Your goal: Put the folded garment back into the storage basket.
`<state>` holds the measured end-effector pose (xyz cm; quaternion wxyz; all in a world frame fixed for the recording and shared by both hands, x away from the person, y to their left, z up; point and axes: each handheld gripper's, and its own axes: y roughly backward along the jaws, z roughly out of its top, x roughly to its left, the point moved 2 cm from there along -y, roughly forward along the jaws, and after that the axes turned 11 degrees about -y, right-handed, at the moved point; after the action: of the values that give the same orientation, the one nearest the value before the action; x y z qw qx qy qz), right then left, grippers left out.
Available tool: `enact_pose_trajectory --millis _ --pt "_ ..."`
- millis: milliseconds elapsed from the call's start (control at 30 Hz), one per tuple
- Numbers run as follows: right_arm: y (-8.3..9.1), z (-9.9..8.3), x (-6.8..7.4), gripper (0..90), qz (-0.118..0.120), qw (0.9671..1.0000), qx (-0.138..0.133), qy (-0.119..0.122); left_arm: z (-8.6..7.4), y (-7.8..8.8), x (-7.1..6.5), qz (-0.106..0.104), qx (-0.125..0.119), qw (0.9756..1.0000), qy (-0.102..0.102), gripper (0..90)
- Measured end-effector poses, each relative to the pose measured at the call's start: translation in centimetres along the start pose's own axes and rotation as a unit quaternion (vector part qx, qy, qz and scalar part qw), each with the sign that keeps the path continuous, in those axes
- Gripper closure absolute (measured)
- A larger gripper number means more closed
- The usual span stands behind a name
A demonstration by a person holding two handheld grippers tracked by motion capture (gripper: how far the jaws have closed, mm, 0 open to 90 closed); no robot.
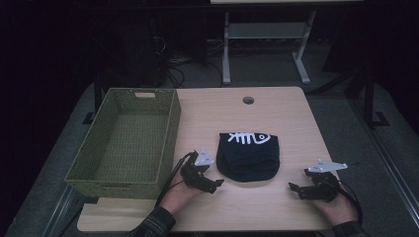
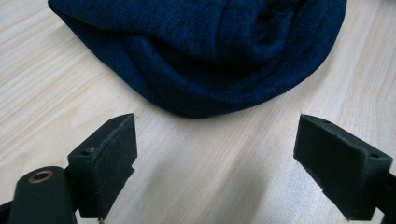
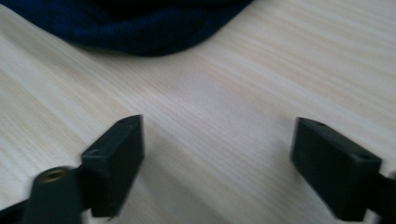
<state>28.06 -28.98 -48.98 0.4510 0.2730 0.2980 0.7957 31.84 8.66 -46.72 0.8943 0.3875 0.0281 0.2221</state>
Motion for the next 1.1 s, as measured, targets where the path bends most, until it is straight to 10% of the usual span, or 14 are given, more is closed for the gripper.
enact_pose_trajectory --millis 233,800,1100 --pt "0.5 1.1 -0.7 28.9 0.017 0.9995 -0.004 -0.025 0.6 0.1 0.3 -0.001 -0.003 1.0000 0.005 12.8" --pt "-0.9 7.8 -0.6 86.4 0.063 0.9976 -0.023 0.016 0.7 0.2 0.5 -0.009 0.007 0.9999 0.006 12.6" --pt "-2.3 10.2 -0.4 89.8 0.077 0.9962 -0.029 0.028 0.2 0.0 0.5 -0.012 0.010 0.9999 0.005 12.2"
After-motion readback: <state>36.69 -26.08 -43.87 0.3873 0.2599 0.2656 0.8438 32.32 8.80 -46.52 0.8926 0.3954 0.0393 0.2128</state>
